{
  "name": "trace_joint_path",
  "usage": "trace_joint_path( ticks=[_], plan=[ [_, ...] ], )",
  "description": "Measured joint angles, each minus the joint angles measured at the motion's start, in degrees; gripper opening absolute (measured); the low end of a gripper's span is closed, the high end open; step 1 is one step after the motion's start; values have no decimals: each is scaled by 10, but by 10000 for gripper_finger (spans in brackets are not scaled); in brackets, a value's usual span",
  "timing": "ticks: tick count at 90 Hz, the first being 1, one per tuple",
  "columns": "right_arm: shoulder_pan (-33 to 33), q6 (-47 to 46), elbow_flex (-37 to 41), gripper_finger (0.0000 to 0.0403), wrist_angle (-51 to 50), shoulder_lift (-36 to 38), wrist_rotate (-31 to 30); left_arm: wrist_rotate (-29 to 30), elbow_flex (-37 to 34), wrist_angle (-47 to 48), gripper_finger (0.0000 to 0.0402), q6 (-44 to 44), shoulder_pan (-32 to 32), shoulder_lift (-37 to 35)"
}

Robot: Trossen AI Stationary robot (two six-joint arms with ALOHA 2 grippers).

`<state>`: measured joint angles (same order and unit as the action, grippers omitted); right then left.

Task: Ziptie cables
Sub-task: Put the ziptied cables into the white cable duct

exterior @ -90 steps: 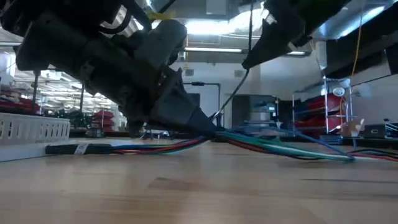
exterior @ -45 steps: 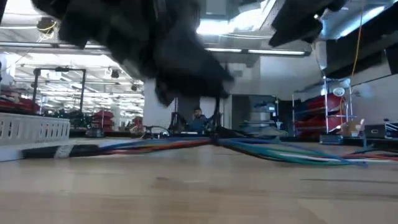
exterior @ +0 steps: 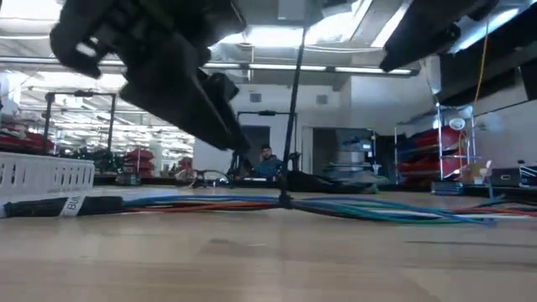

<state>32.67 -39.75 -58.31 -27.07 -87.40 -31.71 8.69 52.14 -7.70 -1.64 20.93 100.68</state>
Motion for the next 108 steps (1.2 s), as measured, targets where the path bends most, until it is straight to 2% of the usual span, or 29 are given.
trace_joint_path(
  ticks=[11, 28, 40, 50, 63, 72, 81, 84, 96, 108],
  plan=[
    [0, 0, 0, 189, 37, -42, -13, -2, 0, -32, 181, 17, -9, 36],
    [-1, 17, 0, 189, 50, -96, -48, -48, 0, -73, 182, -12, -20, 70],
    [-1, 29, 0, 189, 46, -116, -96, -47, 0, -107, 182, -19, -26, 105],
    [-1, 26, 0, 188, 47, -119, -113, -32, 0, -157, 180, -26, -33, 133],
    [0, -26, 0, 188, 47, -119, -98, -19, 1, -193, 155, -25, -40, 150],
    [-1, -74, 0, 188, 47, -119, -69, -13, 3, -175, 105, -6, -40, 150],
    [-1, -107, 0, 188, 47, -119, -39, -8, 4, -147, 31, 6, -34, 142],
    [-1, -114, 0, 188, 48, -119, -31, -5, 3, -136, 19, 5, -33, 134],
    [-1, -120, 0, 188, 47, -119, -8, 7, -1, -87, 15, -22, -29, 82],
    [-5, -81, 0, 188, 35, -119, 13, 38, 29, 14, 7, -54, -29, -5]
  ],
)
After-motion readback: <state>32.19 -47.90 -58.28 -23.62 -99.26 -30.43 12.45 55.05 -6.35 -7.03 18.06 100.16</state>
